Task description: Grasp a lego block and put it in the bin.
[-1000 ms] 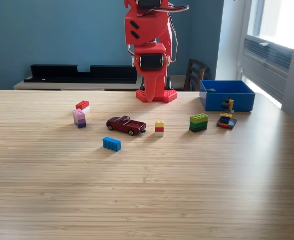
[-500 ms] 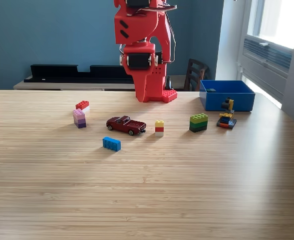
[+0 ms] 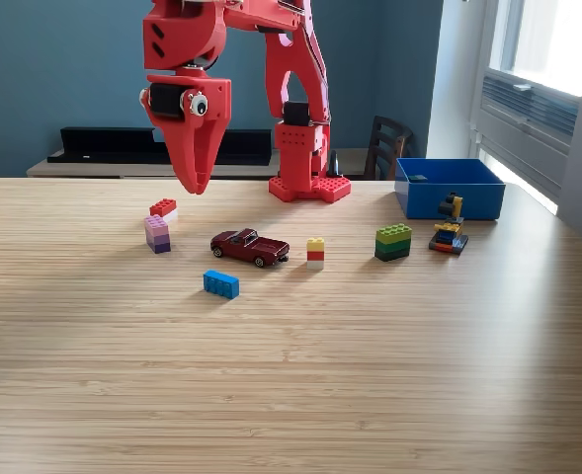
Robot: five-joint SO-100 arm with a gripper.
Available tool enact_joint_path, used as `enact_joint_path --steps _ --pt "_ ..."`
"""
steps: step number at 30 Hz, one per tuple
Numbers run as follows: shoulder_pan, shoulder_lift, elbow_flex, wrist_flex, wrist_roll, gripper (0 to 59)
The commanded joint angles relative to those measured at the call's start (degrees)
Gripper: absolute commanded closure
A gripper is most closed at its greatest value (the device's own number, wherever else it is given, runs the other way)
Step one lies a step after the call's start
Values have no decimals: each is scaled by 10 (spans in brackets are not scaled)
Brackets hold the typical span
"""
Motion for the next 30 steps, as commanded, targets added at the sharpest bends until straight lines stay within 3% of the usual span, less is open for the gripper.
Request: enact_joint_path --steps 1,18,19,24,30 --pt "3 11 25 -41 -10 585" --pt "-52 9 17 -60 -38 584" --pt "-57 9 15 -59 -43 576" --pt "-80 7 7 -59 -58 410" --pt "-83 4 3 -73 -50 368"
